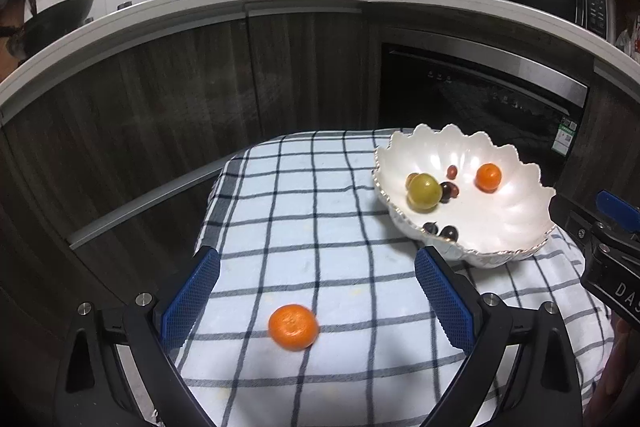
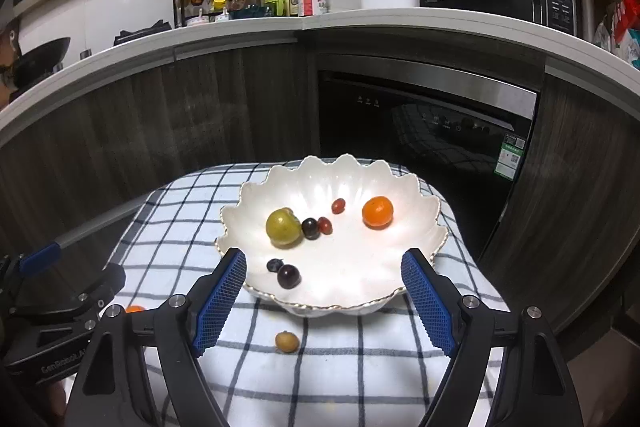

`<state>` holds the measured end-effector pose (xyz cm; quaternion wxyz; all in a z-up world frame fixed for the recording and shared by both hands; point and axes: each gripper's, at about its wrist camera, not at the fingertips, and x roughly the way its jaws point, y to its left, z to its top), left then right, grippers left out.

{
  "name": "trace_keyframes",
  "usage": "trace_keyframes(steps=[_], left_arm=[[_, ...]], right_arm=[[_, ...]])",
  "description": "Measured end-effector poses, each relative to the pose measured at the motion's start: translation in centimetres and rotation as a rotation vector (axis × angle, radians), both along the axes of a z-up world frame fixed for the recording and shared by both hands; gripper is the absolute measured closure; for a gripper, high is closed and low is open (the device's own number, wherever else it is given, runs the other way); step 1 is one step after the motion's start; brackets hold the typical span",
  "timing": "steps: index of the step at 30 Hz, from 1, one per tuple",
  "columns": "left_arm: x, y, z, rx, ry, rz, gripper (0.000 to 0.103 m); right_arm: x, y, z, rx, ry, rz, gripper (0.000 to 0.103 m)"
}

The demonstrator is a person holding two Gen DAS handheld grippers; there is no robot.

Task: Organize fruits
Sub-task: 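Withdraw both open grippers from the bowl toward the mandarin and brown fruit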

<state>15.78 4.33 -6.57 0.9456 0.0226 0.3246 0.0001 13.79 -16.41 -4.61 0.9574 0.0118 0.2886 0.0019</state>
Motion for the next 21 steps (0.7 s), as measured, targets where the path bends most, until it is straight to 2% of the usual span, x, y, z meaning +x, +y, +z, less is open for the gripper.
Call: trace_keyframes(steps=[21], left_arm=[[-0.6,2.9,-5.1,-0.001,0.062,0.059,0.004]], right_arm=[[0.0,3.2,-5.1,-0.043,0.07,0.05,0.022]])
